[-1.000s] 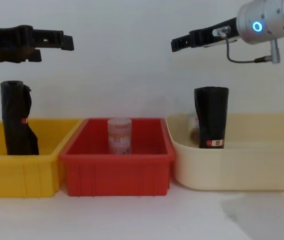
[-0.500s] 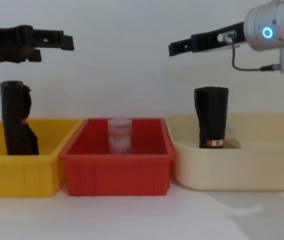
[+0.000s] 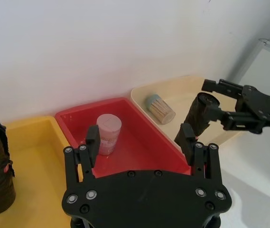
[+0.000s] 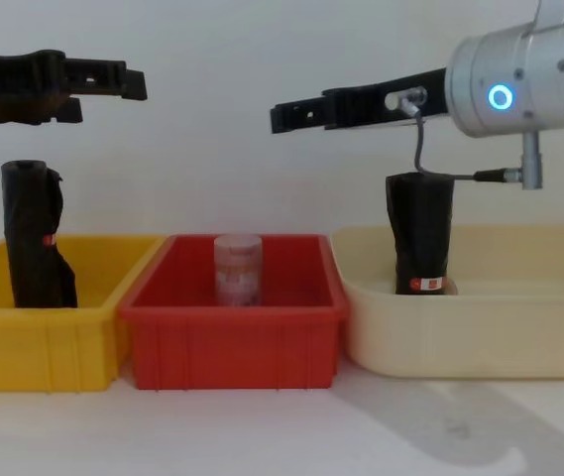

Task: Pick up the garbage bag with the one hand and transfer it to the other hand.

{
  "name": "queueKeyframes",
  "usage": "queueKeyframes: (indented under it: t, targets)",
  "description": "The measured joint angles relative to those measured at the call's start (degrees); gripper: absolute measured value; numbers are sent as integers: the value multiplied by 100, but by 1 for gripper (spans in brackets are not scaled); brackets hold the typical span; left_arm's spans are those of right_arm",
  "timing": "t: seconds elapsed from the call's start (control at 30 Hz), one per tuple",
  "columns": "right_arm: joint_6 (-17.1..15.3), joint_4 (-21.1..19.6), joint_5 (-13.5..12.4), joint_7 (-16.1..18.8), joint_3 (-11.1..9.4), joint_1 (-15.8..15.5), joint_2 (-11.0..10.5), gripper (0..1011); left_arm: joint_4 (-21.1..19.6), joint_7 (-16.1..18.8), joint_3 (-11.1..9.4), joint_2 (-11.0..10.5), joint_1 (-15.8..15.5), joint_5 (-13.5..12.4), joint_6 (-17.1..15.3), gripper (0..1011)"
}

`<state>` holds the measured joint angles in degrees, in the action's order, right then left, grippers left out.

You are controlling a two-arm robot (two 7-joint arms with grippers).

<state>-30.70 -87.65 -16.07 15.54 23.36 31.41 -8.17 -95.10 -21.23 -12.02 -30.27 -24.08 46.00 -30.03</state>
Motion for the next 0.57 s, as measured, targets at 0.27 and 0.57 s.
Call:
queueKeyframes:
  t: [0.27,0.57]
  targets:
    - [-4,-238,-53,11,59,-204,30,1004,0,0,0,0,0,0,0,1001]
    - [-8,-370,-80,17,92,-321,45,1004,0,0,0,0,0,0,0,1001]
